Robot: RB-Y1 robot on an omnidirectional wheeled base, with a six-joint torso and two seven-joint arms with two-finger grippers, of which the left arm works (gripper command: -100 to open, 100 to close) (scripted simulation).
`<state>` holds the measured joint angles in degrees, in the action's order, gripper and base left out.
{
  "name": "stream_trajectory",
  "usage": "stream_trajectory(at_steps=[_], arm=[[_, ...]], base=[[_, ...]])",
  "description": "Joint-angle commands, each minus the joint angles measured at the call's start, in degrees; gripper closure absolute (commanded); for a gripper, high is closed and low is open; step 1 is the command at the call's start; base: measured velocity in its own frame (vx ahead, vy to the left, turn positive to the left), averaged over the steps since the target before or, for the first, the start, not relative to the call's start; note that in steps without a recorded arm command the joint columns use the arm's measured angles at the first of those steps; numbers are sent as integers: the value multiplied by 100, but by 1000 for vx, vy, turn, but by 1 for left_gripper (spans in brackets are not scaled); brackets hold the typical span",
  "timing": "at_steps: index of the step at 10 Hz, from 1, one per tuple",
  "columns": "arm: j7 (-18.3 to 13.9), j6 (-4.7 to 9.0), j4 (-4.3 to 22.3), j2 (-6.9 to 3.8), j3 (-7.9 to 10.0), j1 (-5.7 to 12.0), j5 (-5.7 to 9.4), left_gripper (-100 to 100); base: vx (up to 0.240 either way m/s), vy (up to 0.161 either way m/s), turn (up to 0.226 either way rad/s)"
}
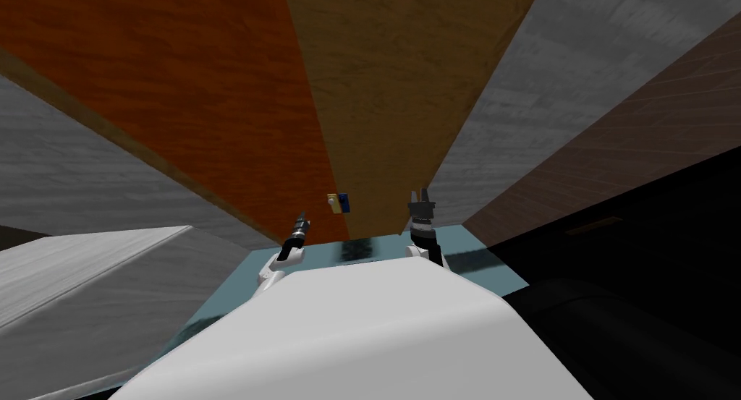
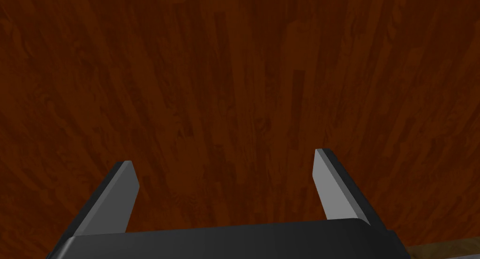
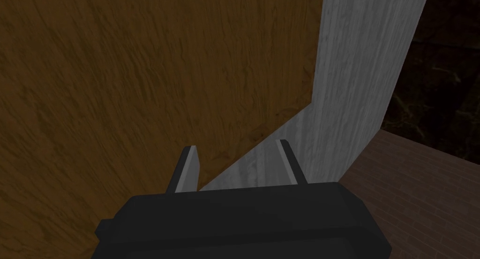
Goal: Pull the door open
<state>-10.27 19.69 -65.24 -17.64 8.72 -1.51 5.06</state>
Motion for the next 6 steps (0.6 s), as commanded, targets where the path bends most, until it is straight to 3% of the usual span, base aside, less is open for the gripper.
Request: stream_trajectory(at_steps=[1,4,5,6], arm=[[-38,37,22,6,-60,102,9,-100],[-64,79,-30,117,-235,277,-9,-100],[-70,95,-61,179,-321,355,-21,-100],[-100,102,14,94,-276,338,-2,-100]], base=[[183,-12,-140],[203,-53,-163],[204,-144,-205],[95,-71,-33]])
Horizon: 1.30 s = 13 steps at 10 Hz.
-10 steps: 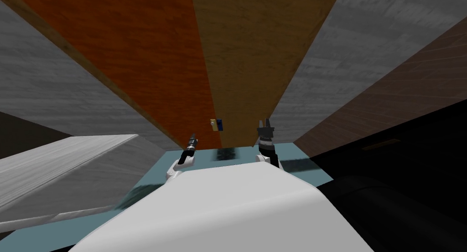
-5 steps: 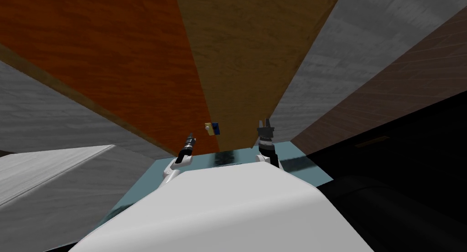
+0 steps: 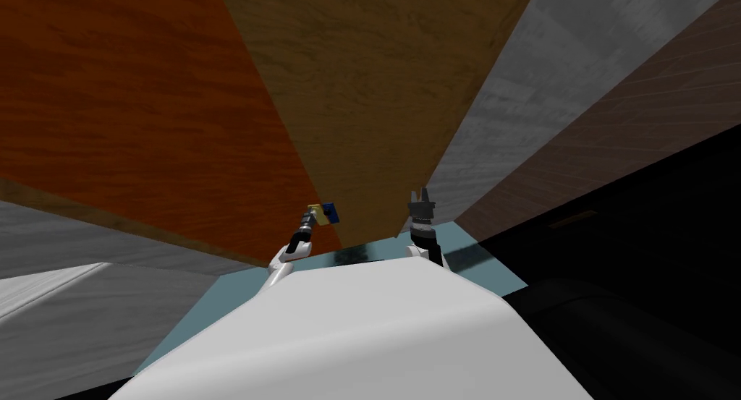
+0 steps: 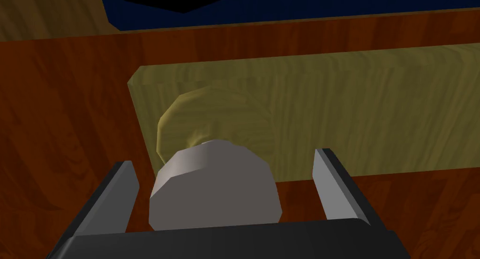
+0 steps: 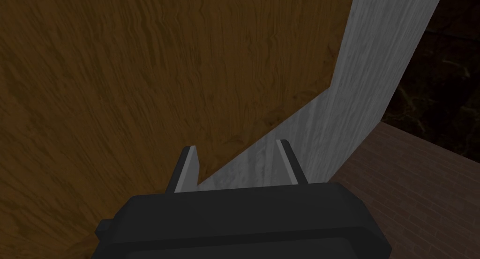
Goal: Pull the door open
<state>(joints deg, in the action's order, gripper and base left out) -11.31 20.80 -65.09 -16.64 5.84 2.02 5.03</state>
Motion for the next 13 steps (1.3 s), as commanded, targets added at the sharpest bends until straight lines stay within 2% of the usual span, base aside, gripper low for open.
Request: stream_trajectory(at_steps=[1,6,7,9,10,13], arm=[[4,-9,-2,-7,12,-15,1,100],[4,-9,-2,-7,12,-15,1,100],[-6,-25,44,-95,92,-122,17,100],[-36,-31,73,-206,168,-229,36,100],[-11,-51,-48,-118,93,-207,15,-100],[-88,-64,-201,-108,-79,-231,1,-100]], base=[[-10,12,38],[-19,10,-9],[-137,74,111],[-223,128,145],[-186,39,-15],[-185,-63,-53]])
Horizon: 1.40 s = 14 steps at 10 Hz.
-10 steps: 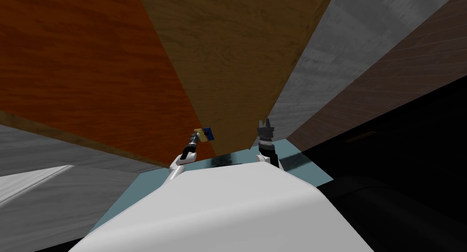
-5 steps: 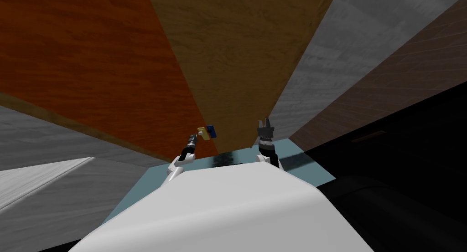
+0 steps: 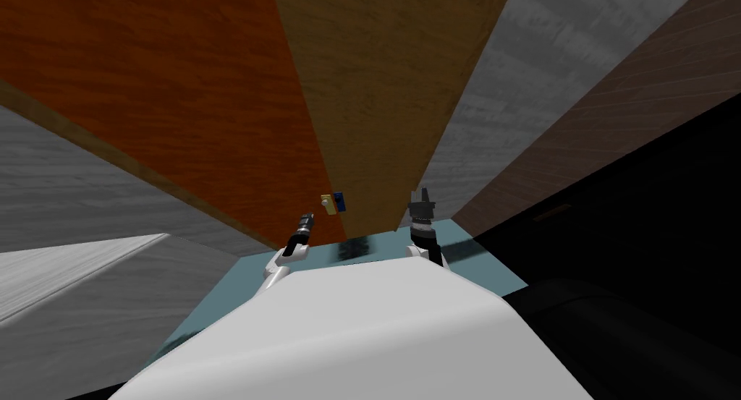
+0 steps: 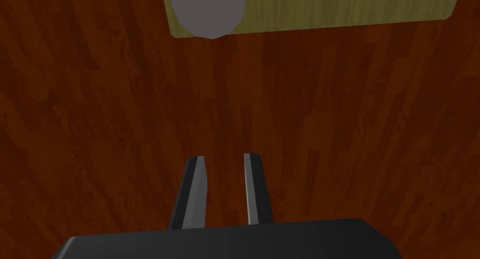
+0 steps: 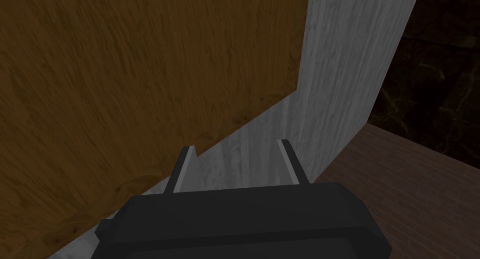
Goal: Pull the door open
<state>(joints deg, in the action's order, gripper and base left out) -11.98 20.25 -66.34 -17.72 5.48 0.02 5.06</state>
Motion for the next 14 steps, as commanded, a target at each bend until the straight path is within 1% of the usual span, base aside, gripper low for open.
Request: stream_trajectory(at_steps=[1,2,3,4,5,6,7,9,11,14], arm=[[-46,-13,-129,10,-108,-30,-9,-100],[-74,-17,-193,25,-190,-19,-18,-100],[-47,-2,-162,26,-140,-44,-15,-100],[-36,-19,-70,-59,9,-130,7,-100],[-22,-30,-6,-111,109,-176,21,-100],[-4,-41,66,-160,215,-212,34,-100],[15,-46,116,-176,276,-207,39,-100],[30,-41,128,-141,263,-142,32,-100],[39,-29,104,-74,192,-47,17,-100],[45,-1,18,84,-7,160,-20,-100]], base=[[-183,-75,-74],[-164,-77,-90],[-69,-37,-16],[-49,31,205],[-24,75,200],[28,99,128],[89,93,64],[184,45,-51],[199,-43,-92],[219,-103,-170]])
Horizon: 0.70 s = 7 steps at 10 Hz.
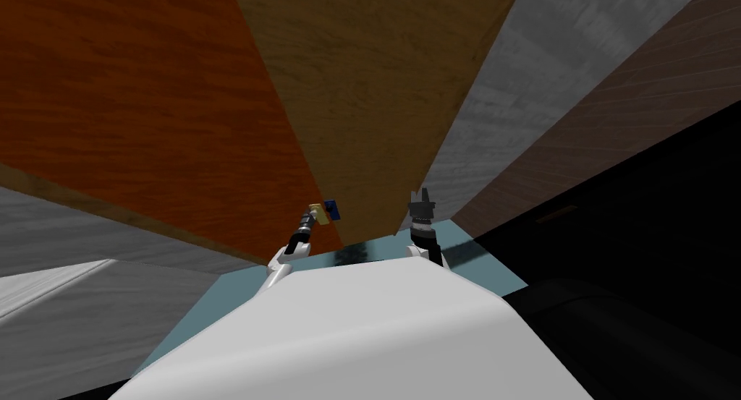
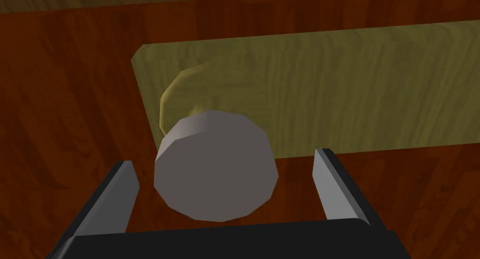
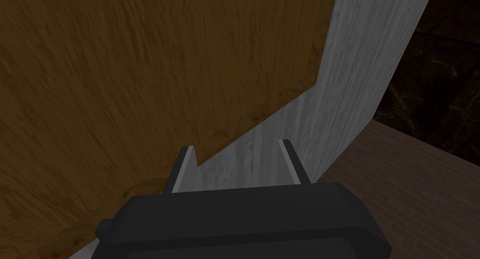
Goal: Pull the door open
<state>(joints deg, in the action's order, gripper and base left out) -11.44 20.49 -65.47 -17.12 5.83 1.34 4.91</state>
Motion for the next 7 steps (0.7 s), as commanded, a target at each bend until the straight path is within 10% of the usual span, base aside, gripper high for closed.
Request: stream_trajectory(at_steps=[1,2,7], arm=[[0,0,0,0,0,0,0,-100],[0,0,0,0,0,0,0,100],[0,0,0,0,0,0,0,100]], base=[[95,-51,-30],[-8,6,32],[-19,7,-8]])
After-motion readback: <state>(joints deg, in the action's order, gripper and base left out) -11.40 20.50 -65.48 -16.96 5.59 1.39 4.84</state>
